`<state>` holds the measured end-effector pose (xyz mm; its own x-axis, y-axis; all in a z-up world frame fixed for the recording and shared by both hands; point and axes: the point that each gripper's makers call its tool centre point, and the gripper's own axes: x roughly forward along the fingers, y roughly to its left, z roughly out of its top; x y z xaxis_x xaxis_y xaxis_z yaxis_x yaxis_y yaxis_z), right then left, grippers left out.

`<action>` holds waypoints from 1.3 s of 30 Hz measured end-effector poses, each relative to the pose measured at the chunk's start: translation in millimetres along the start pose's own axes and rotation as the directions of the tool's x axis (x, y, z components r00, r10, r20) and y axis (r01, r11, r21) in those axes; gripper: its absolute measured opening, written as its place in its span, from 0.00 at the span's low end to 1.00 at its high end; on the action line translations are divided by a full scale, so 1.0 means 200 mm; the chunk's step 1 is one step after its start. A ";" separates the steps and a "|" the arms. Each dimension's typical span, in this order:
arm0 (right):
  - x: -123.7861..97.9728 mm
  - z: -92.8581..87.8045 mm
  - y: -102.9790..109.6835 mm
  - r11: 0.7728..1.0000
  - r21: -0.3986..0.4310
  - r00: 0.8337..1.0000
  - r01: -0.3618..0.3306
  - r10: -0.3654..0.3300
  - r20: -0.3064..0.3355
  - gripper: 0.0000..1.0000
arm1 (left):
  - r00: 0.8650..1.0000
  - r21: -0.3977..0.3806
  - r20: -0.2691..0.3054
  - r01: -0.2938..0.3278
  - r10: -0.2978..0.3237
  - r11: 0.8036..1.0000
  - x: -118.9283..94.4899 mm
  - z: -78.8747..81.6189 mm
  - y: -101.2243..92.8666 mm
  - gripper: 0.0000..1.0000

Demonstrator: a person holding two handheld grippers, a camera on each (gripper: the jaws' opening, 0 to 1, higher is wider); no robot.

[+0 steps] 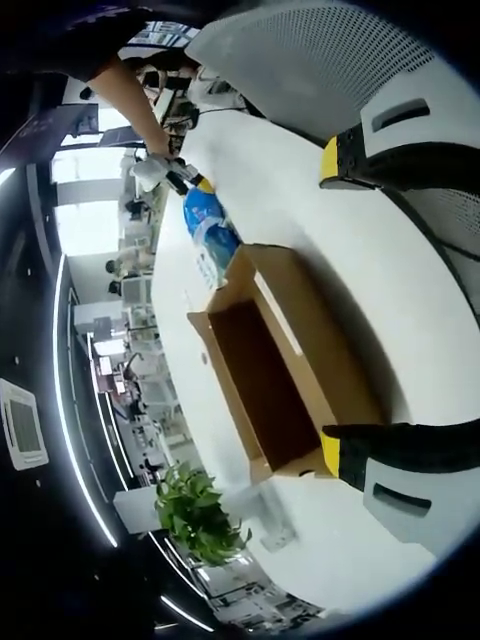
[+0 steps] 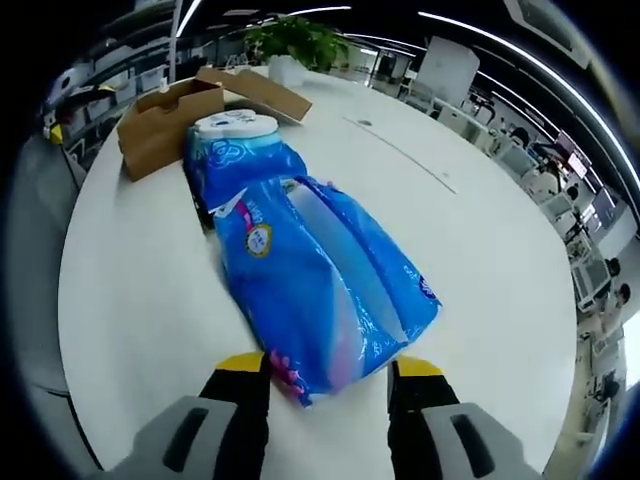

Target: Operate the shoe box by opening the lid, removing the specified soft item, and placing it in the target area until the item is outside and the box remains undamaged.

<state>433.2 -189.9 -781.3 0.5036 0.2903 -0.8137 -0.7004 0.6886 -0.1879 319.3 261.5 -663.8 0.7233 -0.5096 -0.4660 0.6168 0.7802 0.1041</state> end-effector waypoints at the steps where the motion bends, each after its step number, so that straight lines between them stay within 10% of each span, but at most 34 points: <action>1: 0.00 0.00 0.00 1.000 -0.010 1.000 -0.009 0.009 0.003 0.44 | 1.000 0.000 0.000 0.000 0.000 1.000 0.00 0.00 0.00 0.97; 23: -0.08 0.05 -0.04 1.000 0.030 0.999 0.003 -0.004 0.033 0.53 | 1.000 0.005 0.007 0.003 -0.003 1.000 0.00 0.01 0.00 0.97; 39: -0.25 0.29 0.02 0.998 -0.046 0.995 -0.045 0.049 0.090 0.55 | 1.000 -0.002 0.015 -0.005 0.005 1.000 -0.01 0.01 0.00 0.98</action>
<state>434.6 -162.5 -709.2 0.5123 0.3822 -0.7690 -0.7447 0.6437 -0.1762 319.8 261.4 -660.8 0.7306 -0.5112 -0.4526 0.6129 0.7832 0.1049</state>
